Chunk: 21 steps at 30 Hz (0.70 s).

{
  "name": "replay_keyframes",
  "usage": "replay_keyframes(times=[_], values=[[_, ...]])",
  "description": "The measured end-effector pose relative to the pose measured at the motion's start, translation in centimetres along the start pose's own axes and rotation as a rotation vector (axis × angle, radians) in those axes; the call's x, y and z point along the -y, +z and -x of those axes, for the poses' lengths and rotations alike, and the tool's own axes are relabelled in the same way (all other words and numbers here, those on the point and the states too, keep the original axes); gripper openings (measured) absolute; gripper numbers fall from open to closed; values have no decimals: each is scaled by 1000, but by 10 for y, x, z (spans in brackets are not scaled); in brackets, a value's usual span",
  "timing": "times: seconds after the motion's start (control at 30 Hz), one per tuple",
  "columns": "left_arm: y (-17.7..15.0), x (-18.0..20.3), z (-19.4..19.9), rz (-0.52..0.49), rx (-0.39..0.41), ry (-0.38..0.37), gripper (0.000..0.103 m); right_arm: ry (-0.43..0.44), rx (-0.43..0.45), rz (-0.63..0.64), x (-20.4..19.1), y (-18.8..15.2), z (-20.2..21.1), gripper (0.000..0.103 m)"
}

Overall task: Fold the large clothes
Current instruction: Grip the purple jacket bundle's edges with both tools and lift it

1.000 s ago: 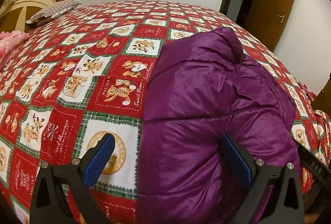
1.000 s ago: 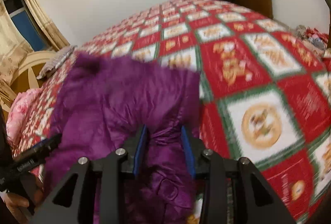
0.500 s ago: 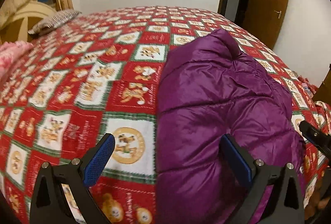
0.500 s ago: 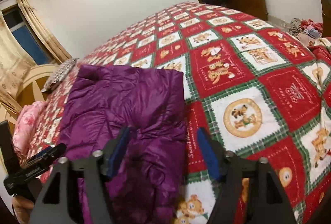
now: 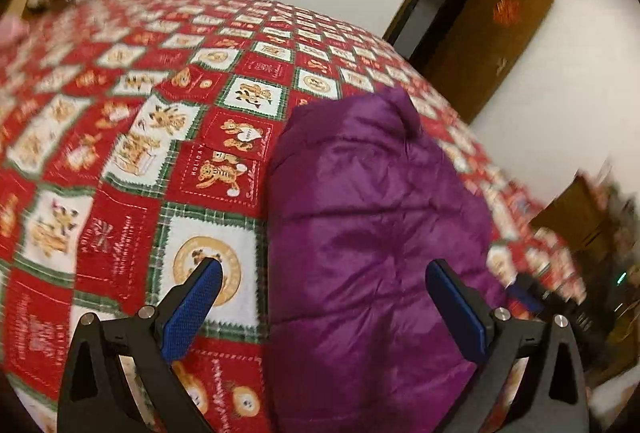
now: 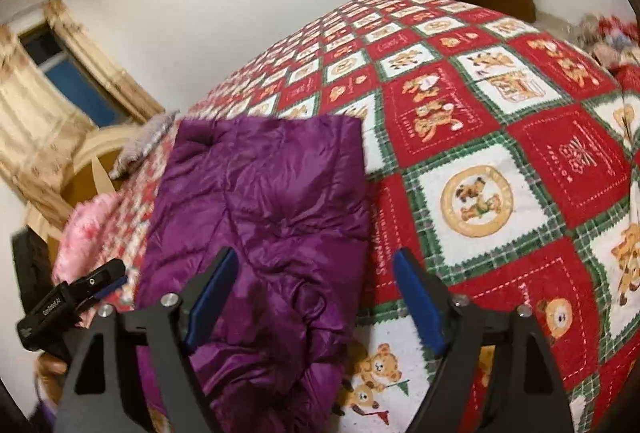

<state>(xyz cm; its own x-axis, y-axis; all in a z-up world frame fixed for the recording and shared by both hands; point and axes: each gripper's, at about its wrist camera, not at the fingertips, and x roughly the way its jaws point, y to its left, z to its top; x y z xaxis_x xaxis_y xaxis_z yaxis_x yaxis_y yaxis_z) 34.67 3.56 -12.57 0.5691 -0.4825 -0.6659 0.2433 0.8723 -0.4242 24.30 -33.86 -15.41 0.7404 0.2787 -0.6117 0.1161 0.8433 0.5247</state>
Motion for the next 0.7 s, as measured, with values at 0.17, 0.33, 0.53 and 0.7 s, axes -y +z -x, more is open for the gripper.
replay_keyframes(times=[0.17,0.33,0.53,0.7], values=[[16,-4,-20,33,-21,-102,102,3,7,12,-1,7,-2,89],[10,11,-50,3,-76,-135,102,21,-64,58,-9,10,-33,89],[-1,17,-59,-128,-70,-122,102,101,-129,116,-15,3,-58,91],[2,-20,-74,7,-137,-239,102,157,-189,163,-23,10,-70,92]])
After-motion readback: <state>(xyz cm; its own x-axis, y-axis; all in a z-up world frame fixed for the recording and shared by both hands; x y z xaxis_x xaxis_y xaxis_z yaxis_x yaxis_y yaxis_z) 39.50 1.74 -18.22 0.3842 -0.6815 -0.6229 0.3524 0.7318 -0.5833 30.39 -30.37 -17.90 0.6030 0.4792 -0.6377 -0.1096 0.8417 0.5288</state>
